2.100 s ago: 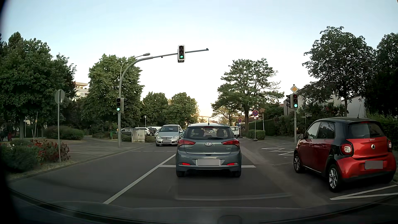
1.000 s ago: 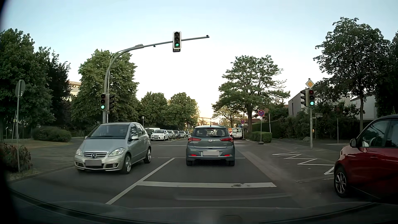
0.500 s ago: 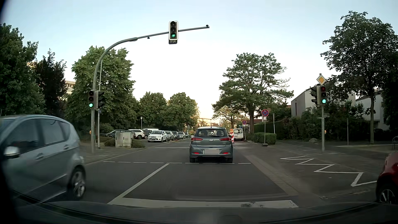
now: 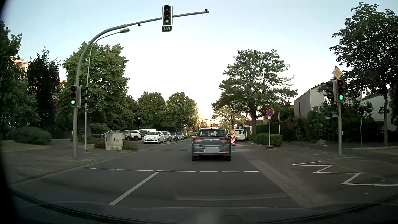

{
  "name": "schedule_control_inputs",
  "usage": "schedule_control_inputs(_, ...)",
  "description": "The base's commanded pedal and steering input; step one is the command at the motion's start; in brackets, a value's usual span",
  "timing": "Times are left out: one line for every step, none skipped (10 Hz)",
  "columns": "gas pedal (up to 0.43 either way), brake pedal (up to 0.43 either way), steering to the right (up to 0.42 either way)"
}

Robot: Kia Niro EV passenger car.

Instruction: Follow the waypoints while adhering to traffic rules and regulations

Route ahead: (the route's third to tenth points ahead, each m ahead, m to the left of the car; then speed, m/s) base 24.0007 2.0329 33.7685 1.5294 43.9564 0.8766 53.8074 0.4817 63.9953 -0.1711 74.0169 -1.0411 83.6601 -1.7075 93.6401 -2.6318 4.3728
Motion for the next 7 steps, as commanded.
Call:
schedule_control_inputs(0.287, 0.030, 0.003)
schedule_control_inputs(0.287, 0.030, 0.002)
schedule_control_inputs(0.287, 0.030, 0.002)
schedule_control_inputs(0.287, 0.030, 0.003)
schedule_control_inputs(0.287, 0.030, 0.002)
schedule_control_inputs(0.287, 0.030, 0.003)
schedule_control_inputs(0.287, 0.030, 0.003)
